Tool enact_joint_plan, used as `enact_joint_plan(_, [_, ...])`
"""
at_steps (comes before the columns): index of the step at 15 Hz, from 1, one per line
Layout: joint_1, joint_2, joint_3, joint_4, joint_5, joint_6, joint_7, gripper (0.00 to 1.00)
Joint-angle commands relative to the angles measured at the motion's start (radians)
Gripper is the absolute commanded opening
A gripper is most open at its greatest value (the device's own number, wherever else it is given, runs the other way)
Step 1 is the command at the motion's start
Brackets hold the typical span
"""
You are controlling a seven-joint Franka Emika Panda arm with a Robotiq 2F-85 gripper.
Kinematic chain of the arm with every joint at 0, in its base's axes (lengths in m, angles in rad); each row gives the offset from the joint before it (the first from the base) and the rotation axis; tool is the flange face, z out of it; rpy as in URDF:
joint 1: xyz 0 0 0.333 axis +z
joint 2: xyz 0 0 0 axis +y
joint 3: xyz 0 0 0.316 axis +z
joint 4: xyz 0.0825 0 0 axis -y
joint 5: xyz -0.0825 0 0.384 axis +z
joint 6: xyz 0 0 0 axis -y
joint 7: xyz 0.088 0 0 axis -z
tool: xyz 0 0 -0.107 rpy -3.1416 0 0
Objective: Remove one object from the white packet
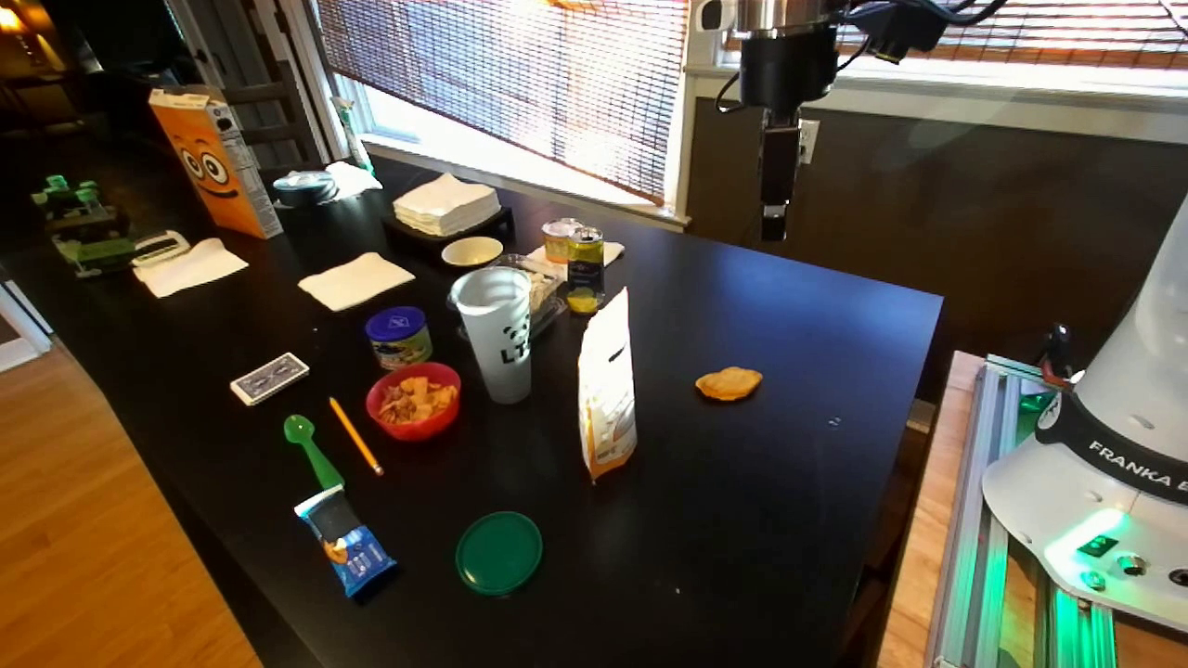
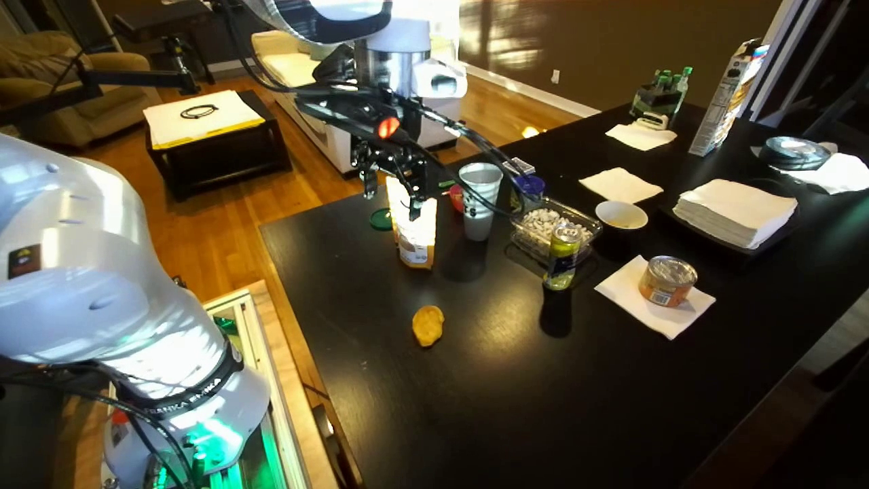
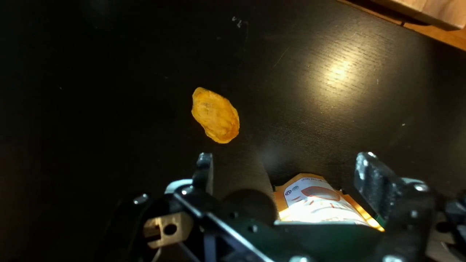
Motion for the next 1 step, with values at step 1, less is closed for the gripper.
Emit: enact_joint_plan(1, [0.002, 0.002, -0.002, 0.001, -0.001, -0.002, 0.001, 1.0])
